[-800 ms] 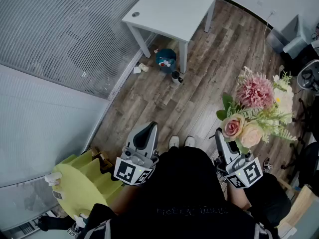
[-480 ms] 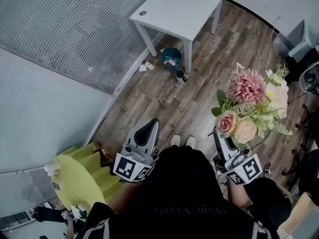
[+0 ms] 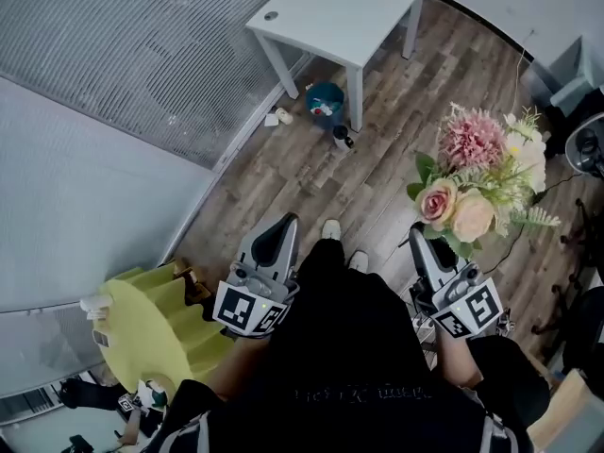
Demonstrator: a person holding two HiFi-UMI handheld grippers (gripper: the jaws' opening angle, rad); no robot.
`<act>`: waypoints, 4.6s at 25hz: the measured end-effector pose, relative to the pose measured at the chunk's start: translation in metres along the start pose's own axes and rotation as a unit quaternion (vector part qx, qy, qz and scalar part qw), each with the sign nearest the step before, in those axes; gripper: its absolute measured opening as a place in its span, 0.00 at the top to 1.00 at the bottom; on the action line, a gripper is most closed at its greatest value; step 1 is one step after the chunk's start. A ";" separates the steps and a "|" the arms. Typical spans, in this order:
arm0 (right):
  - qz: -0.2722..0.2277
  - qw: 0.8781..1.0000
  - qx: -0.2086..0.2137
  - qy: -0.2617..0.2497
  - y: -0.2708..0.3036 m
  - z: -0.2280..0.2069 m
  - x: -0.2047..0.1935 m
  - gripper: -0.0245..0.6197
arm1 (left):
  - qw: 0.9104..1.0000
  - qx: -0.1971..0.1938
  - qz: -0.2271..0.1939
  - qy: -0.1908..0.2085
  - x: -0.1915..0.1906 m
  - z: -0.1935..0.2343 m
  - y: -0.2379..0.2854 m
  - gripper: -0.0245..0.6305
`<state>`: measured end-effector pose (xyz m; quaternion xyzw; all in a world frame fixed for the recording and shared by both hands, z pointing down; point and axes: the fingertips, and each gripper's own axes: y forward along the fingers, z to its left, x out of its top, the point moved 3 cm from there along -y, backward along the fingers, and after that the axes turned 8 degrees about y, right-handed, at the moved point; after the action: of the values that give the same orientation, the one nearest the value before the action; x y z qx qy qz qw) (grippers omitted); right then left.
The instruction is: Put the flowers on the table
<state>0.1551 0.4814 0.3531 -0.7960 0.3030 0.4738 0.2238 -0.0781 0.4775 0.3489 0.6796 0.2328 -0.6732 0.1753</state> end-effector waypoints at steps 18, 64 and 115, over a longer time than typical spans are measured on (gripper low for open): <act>0.010 1.000 0.003 0.002 0.088 -0.055 0.015 0.90 | 0.999 -0.032 -0.001 -0.009 -0.024 0.059 0.089 0.93; 0.009 0.999 -0.042 0.034 0.326 -0.238 0.080 0.90 | 0.994 -0.099 0.024 -0.028 -0.051 0.245 0.337 0.93; 0.194 0.975 -0.093 0.054 0.532 -0.449 0.009 0.90 | 0.978 -0.120 0.156 -0.069 -0.186 0.352 0.552 0.93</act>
<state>0.0667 -0.1907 0.5105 -0.7635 0.4180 0.4909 0.0358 -0.0637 -0.1895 0.4815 0.6332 0.1908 -0.6501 0.3742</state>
